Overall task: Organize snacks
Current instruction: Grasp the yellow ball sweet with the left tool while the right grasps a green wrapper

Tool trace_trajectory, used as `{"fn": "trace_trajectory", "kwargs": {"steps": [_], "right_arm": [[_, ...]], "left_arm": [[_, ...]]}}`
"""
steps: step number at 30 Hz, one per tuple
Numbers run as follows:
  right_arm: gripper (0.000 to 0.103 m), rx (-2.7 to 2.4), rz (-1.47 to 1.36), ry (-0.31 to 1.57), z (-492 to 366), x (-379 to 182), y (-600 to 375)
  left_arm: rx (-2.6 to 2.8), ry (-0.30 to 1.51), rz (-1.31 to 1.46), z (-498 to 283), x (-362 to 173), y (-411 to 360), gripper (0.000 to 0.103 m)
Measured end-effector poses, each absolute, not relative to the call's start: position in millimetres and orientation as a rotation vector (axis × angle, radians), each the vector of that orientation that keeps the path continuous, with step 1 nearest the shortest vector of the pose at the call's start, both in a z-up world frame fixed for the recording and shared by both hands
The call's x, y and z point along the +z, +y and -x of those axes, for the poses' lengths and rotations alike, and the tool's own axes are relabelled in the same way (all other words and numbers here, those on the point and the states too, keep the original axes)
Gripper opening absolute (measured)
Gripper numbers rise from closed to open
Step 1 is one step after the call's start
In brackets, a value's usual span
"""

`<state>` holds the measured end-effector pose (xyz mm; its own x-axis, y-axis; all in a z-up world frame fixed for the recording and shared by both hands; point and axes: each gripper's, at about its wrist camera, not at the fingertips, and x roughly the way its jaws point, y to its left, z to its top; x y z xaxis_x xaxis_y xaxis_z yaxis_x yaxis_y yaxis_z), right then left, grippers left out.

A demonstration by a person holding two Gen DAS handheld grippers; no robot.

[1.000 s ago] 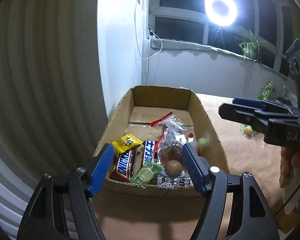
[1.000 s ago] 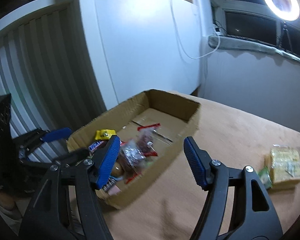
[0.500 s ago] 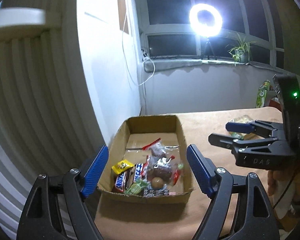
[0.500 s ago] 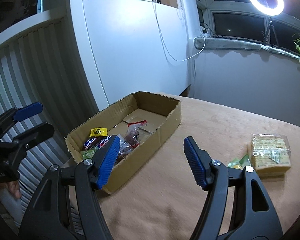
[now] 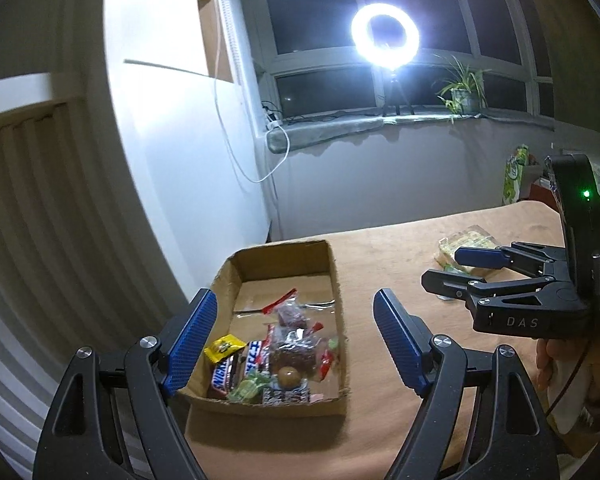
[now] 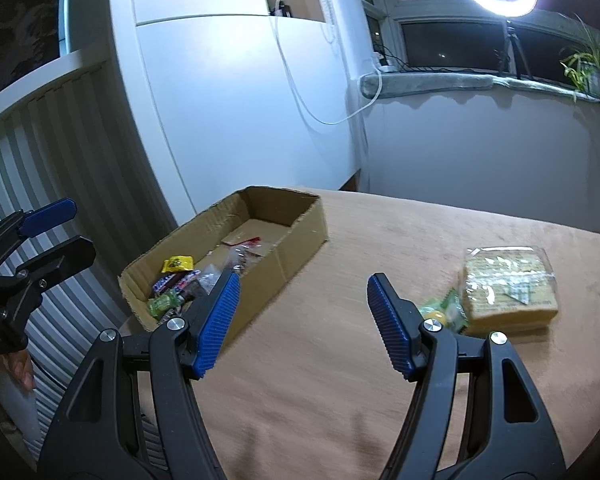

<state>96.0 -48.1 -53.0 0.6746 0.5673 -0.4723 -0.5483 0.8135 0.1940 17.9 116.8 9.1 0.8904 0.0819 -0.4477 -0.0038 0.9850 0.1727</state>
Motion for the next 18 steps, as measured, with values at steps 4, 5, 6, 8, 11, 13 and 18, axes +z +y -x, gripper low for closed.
{"fn": "trace_trajectory", "kwargs": {"steps": [4,5,6,8,11,13,18], "right_arm": [[0.069,0.595,-0.071,0.551,-103,-59,-70],[0.069,0.589,-0.079,0.554,-104,-60,-74],[0.069,0.585,-0.088,0.559,-106,-63,-79],[0.069,0.578,-0.095,0.566,-108,-66,-84],[0.069,0.563,-0.105,0.575,-112,-71,-95],[0.069,0.553,-0.107,0.586,-115,-75,-100],[0.069,0.528,-0.124,0.668,-131,-94,-111]], "left_arm": [[0.023,0.480,-0.181,-23,9,103,0.081],[0.017,0.483,-0.185,-25,8,100,0.081],[0.011,0.488,-0.192,-27,7,96,0.081],[-0.002,0.495,-0.202,-31,6,88,0.081],[-0.021,0.505,-0.211,-37,4,78,0.081],[-0.039,0.511,-0.214,-41,1,72,0.081],[-0.076,0.542,-0.216,-51,-11,59,0.081]]}}
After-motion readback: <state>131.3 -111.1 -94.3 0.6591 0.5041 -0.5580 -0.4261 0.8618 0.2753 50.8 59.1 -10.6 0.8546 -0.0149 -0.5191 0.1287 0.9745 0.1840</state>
